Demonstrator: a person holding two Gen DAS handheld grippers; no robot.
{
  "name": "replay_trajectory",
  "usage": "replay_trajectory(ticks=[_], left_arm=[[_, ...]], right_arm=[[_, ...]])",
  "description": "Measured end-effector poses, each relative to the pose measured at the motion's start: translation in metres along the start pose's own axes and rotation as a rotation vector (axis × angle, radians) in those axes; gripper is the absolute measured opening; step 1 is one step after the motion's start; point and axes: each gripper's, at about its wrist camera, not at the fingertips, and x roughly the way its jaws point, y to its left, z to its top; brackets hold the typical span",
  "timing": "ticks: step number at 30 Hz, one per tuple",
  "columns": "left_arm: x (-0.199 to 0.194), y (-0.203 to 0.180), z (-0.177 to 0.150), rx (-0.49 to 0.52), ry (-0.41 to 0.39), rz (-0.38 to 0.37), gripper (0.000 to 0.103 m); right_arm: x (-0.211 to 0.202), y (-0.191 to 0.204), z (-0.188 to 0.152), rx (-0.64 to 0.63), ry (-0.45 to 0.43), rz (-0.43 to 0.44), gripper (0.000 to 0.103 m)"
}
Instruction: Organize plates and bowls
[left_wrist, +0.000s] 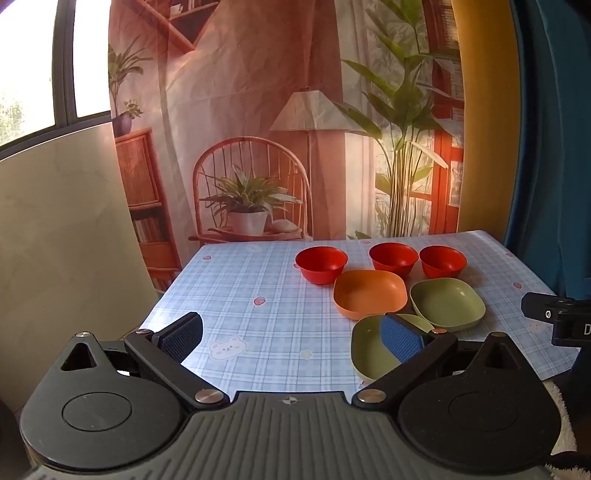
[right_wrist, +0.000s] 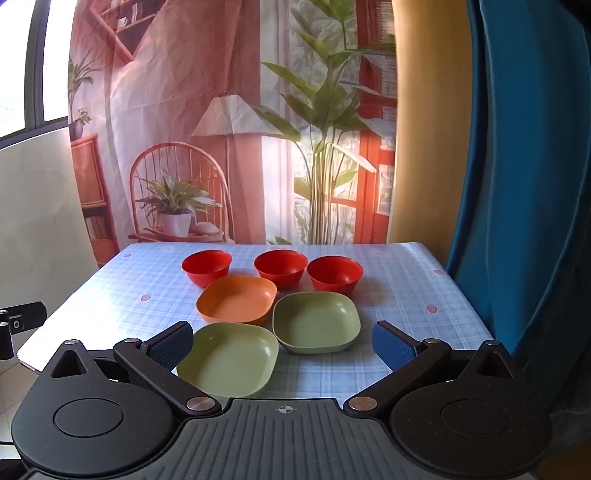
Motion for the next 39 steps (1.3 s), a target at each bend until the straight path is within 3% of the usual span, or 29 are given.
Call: replay_trajectory(ticks=[39], left_arm=[[0.0012,0.0002,-0.0016,0.000,0.004,-0.001,0.103]], right_arm=[[-0.0004,-0.0008,-0.0003,0.003,0.004,0.001,0.103]])
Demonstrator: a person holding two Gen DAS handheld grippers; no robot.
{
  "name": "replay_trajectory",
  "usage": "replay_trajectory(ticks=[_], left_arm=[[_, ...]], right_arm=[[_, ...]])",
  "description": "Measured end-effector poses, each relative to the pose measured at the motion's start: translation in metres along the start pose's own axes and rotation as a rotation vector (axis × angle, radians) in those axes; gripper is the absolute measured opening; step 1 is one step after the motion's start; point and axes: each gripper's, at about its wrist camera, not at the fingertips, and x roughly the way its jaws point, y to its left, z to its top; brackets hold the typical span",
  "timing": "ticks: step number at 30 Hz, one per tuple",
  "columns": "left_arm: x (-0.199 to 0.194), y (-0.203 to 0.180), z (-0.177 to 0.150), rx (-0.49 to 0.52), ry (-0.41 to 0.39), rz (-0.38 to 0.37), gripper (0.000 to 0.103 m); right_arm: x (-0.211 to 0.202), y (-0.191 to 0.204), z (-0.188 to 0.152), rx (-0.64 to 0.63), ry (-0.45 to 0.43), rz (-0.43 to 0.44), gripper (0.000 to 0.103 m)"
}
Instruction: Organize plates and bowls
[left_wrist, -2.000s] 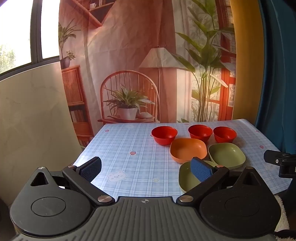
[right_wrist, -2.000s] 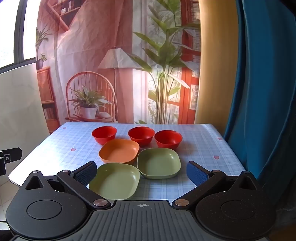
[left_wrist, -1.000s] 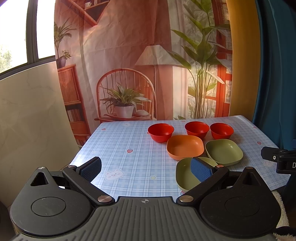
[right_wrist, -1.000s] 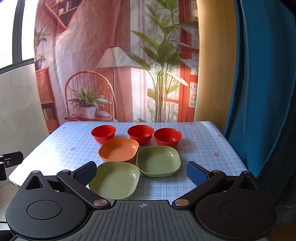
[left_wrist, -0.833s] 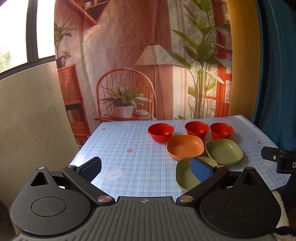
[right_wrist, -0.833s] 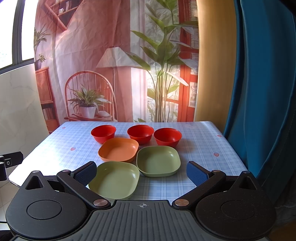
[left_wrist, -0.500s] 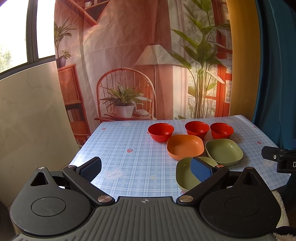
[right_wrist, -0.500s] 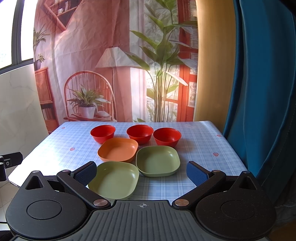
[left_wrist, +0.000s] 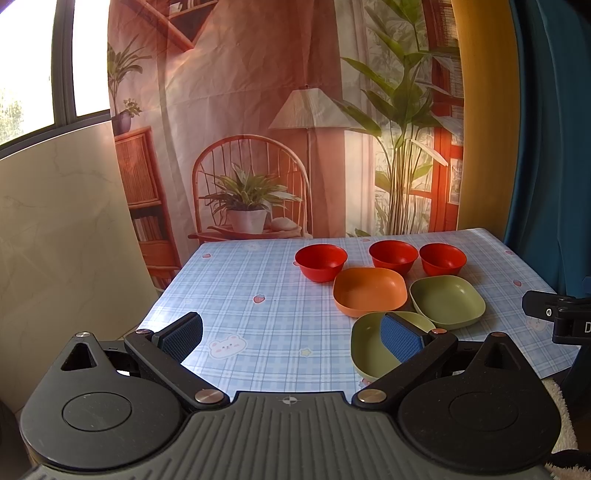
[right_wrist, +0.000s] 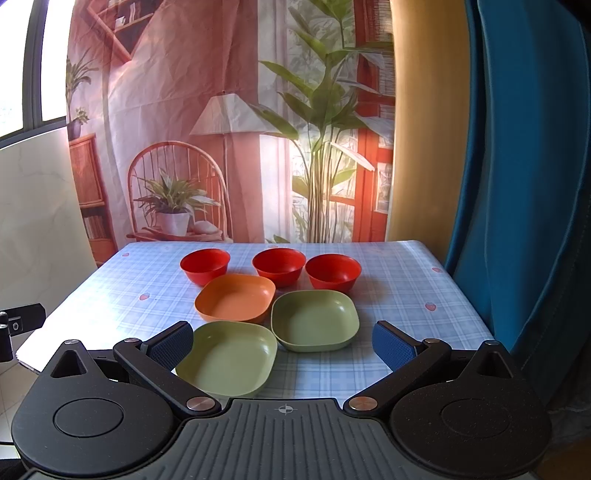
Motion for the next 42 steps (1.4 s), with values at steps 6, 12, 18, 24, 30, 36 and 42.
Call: replay_trajectory(ticks=[6,12,18,24,30,36,42], left_arm=[[0.000,0.000,0.000,0.000,0.001,0.000,0.103],[0.000,0.000,0.000,-0.001,0.001,0.000,0.103],[0.001,-0.001,0.000,-0.002,0.002,0.001,0.103],[0.001,-0.001,0.000,-0.002,0.002,0.001,0.103],[0.004,0.000,0.001,-0.010,0.013,-0.012,0.103],[0.017,0.008,0.010,-0.030,0.004,-0.076,0.103],[0.041,0.016,0.028,-0.104,-0.046,-0.078,0.103]], right_arm=[[0.000,0.000,0.000,0.001,0.000,-0.001,0.103],[0.000,0.000,-0.001,0.002,-0.001,0.000,0.103],[0.001,0.000,-0.001,0.001,-0.001,-0.001,0.103],[0.001,0.000,-0.001,0.005,0.002,-0.001,0.103],[0.002,-0.001,-0.001,0.008,0.003,0.001,0.103],[0.010,-0.007,0.000,0.024,-0.014,0.013,0.103],[0.027,-0.029,0.015,0.041,-0.192,0.073,0.103]])
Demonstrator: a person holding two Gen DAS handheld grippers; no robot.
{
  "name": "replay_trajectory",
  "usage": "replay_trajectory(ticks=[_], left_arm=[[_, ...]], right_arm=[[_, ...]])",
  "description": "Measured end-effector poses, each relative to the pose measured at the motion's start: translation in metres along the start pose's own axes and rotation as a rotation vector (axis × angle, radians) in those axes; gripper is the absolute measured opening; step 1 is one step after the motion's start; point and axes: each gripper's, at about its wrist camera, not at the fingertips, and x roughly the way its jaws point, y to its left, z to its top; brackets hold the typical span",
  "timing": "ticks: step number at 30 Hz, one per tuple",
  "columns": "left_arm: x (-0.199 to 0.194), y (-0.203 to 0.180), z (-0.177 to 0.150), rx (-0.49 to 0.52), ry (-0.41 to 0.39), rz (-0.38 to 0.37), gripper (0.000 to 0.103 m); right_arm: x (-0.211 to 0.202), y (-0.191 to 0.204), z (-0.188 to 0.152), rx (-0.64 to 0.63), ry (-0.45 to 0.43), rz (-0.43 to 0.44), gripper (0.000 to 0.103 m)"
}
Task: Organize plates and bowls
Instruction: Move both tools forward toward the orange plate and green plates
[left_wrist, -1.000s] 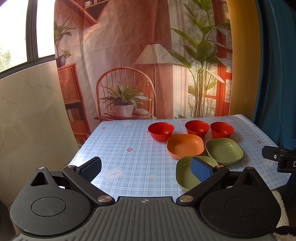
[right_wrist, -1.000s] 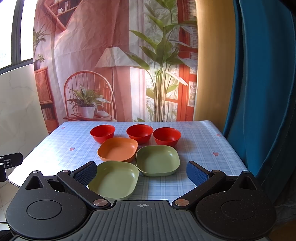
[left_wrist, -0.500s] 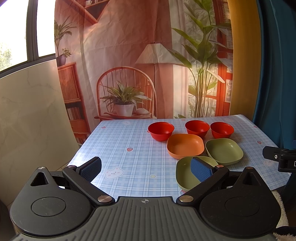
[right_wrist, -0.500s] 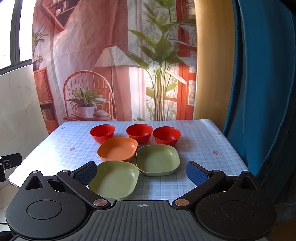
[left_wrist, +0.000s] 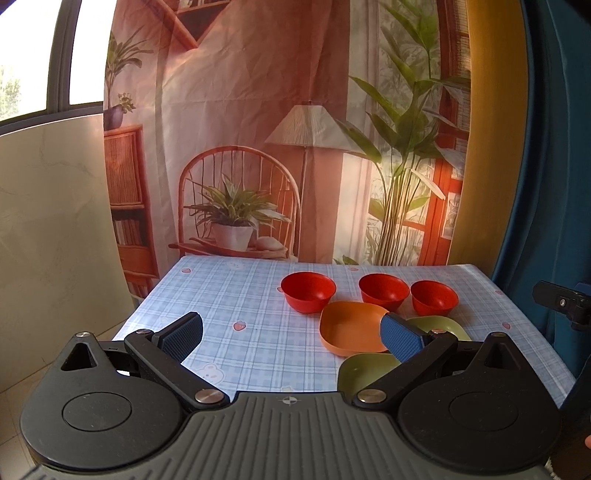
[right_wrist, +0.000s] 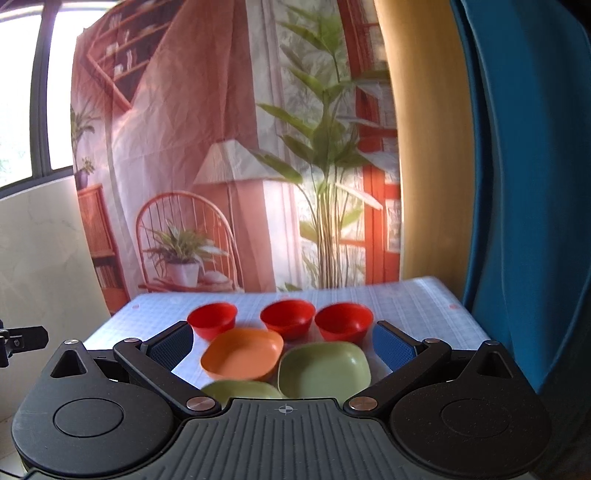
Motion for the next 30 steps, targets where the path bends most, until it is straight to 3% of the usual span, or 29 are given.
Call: replay_trajectory(ticks=[3,10,15,19,23,30], left_arm=[[0.017,-0.001,0.009,-0.011,-0.001,0.000,0.103],[0.064,-0.015,0.012,0.069,0.045,0.010,0.103],[0.101,-0.015,-0.004,0.030,0.140,-0.053,0.103],[0.130,-0.015,-0.026,0.014,0.218,-0.095,0.103],[0.153,-0.020,-0.046,0.044,0.280,-0.112,0.103],[0.181,-0.021,-0.059,0.006,0.358,-0.154,0.099]], right_arm=[[0.015,-0.001,0.012,-0.026,-0.050,-0.045,0.103],[0.071,-0.012,0.020,-0.016,-0.026,-0.024,0.103],[0.110,-0.007,0.006,-0.013,0.108,-0.041,0.103],[0.131,-0.007,-0.023,0.010,0.186,0.006,0.103],[0.150,-0.003,-0.058,-0.004,0.284,-0.013,0.103],[0.168,-0.005,-0.081,0.007,0.355,0.026,0.103]])
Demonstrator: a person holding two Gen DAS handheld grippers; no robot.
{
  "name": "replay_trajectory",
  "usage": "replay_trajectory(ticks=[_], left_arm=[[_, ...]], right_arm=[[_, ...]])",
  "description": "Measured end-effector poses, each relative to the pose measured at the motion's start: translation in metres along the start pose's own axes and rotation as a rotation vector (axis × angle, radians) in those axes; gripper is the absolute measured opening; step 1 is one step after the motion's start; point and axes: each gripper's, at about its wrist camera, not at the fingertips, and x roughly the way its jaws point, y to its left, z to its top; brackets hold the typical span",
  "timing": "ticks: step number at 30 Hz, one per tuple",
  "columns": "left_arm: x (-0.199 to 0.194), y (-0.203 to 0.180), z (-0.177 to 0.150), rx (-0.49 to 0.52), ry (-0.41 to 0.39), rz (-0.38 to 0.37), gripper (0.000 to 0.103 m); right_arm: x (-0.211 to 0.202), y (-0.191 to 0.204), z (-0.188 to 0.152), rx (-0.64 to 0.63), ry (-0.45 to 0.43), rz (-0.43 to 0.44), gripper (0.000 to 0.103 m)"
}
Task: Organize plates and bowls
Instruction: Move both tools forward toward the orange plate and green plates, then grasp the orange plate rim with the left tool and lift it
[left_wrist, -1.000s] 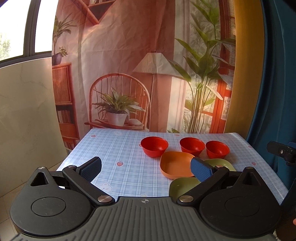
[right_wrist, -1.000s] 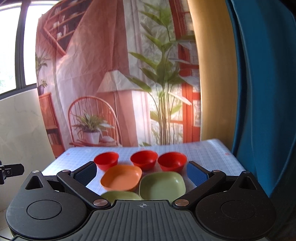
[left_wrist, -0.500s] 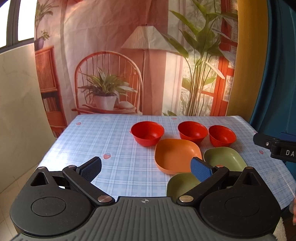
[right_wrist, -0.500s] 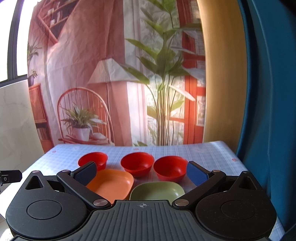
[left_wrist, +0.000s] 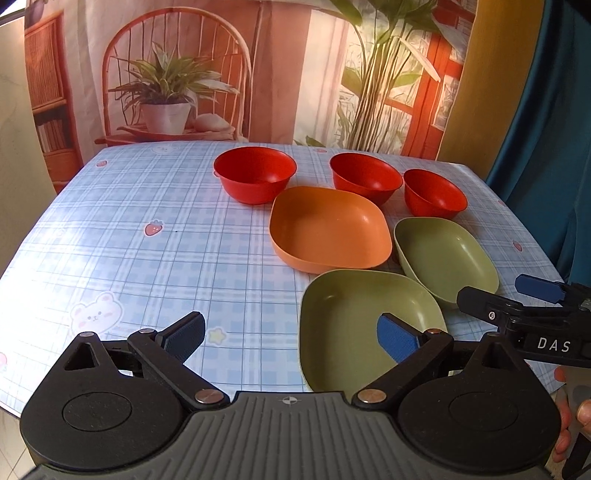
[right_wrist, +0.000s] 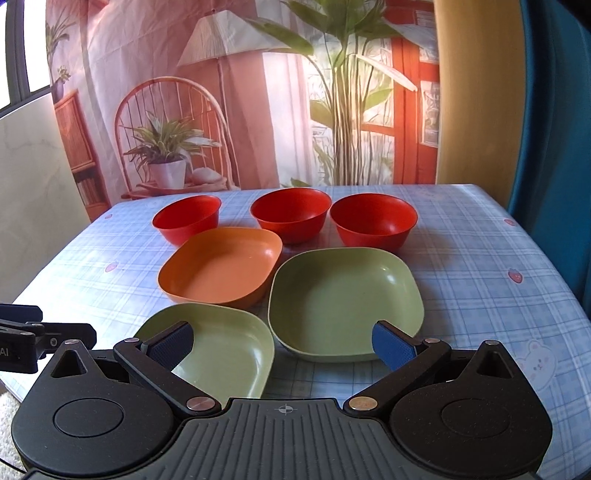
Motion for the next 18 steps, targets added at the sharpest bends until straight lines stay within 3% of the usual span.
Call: replay_trajectory(ticks=[4,8,10,12,15,18], left_arm=[[0.008,0.006,0.013,-0.020,0.005,-0.011,0.094],[0.019,0.009,0.031,-0.033,-0.004,-0.020,0.087],[0.026,0.013,0.039,-0.043,0.002,-0.038,0.080],[0.036,0.014,0.048,-0.033,0.002,-0.051,0.062],[0.054,0.015,0.060,-0.018,0.002,-0.042,0.043],[0.078,0.021,0.071,-0.039,0.021,-0.038,0.036]], right_arm=[[0.008,-0.003,0.005,-0.001,0.004,0.012,0.101],[0.020,-0.005,0.014,-0.009,0.021,0.028,0.088],[0.027,-0.006,0.020,-0.012,0.026,0.047,0.083],[0.035,-0.007,0.025,-0.013,0.031,0.064,0.073],[0.049,-0.007,0.031,-0.005,0.052,0.103,0.057],[0.064,-0.004,0.037,0.004,0.070,0.132,0.052]])
